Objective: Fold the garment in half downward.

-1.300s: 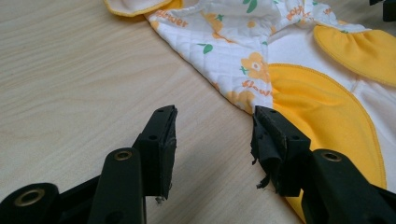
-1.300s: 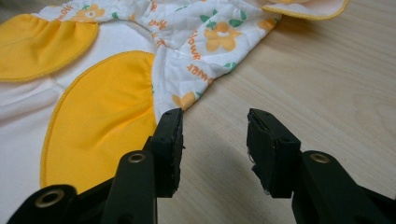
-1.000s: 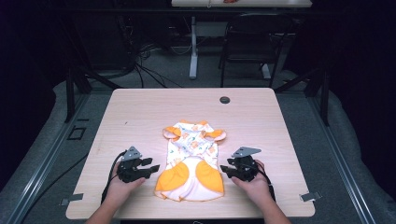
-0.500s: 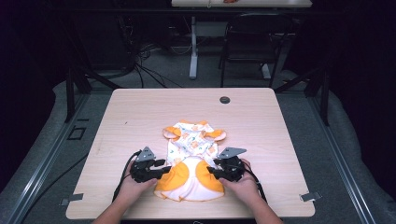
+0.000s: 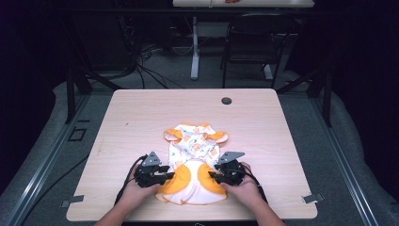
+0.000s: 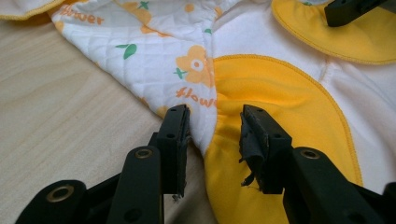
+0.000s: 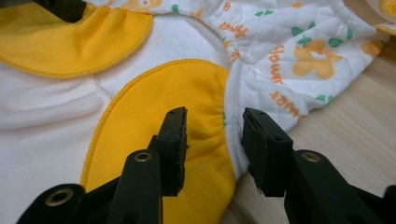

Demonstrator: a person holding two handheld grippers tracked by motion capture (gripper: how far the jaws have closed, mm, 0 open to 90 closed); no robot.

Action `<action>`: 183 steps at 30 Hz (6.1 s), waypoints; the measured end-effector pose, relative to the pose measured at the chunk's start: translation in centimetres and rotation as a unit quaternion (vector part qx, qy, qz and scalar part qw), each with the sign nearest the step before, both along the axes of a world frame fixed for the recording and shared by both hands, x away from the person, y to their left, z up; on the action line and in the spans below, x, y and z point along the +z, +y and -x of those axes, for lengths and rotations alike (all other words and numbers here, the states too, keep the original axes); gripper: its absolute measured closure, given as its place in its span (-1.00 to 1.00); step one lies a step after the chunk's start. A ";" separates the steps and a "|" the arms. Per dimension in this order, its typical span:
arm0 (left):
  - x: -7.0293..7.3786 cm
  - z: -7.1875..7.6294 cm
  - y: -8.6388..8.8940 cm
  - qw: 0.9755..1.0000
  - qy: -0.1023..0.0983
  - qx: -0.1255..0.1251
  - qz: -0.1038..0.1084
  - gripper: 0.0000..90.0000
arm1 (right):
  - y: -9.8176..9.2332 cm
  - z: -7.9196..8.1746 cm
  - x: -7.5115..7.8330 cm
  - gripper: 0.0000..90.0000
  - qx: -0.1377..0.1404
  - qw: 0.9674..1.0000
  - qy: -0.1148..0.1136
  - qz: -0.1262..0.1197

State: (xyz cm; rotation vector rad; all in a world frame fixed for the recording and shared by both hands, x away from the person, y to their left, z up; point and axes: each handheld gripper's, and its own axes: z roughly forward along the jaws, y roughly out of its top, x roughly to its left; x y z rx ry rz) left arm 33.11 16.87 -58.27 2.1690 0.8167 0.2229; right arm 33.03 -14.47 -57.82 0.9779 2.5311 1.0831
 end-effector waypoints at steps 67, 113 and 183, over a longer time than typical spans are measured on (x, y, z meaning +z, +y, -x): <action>5.0 -5.5 -1.0 1.000 0.005 -0.005 0.015 0.50 | -1.4 -5.0 5.2 0.52 -0.013 1.000 0.029 0.004; 1.6 -14.9 -3.1 0.997 0.038 0.063 -0.020 0.41 | 1.5 -15.0 2.0 0.41 -0.061 0.995 0.067 0.045; 11.7 -12.7 -0.9 0.996 -0.070 0.049 0.030 0.98 | 1.2 -12.9 12.1 0.94 -0.017 0.998 -0.045 0.030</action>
